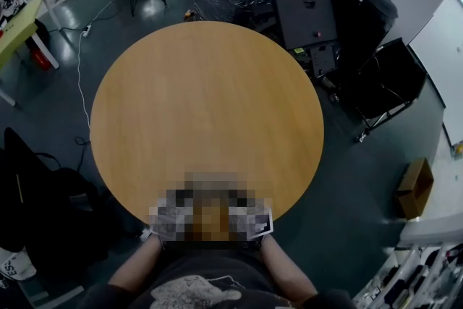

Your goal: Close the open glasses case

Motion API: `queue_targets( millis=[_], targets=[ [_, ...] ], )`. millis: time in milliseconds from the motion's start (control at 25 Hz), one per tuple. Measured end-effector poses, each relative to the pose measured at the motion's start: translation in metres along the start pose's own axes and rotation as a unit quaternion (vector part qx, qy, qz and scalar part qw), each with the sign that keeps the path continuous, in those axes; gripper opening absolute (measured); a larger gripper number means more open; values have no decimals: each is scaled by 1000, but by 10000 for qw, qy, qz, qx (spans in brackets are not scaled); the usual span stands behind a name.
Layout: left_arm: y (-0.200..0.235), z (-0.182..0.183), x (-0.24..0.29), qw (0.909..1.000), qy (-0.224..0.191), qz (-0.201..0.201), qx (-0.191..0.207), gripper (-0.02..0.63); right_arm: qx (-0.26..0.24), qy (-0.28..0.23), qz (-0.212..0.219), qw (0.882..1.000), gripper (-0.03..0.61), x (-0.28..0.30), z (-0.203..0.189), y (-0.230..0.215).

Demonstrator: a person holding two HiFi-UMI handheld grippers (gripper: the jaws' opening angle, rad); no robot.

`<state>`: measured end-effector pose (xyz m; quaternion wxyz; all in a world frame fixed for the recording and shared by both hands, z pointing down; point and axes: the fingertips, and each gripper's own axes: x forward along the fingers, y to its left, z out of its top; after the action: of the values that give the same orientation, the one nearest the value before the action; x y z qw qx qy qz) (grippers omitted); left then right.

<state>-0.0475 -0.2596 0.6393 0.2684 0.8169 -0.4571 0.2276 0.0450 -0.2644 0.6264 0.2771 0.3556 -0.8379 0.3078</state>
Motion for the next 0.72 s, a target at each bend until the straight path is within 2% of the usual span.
queue_targets(
  millis=[320, 560, 720],
  targets=[
    [-1, 0, -2, 9998, -94, -197, 36, 8, 112, -24, -147, 9998, -11, 0, -2, 0],
    [-1, -2, -9, 9981, -295, -535, 38, 8, 107, 7, -524, 9986, -11, -3, -4, 0],
    [1, -8, -12, 9971, -228, -713, 160, 8, 378, -173, -768, 9962, -11, -8, -4, 0]
  ],
)
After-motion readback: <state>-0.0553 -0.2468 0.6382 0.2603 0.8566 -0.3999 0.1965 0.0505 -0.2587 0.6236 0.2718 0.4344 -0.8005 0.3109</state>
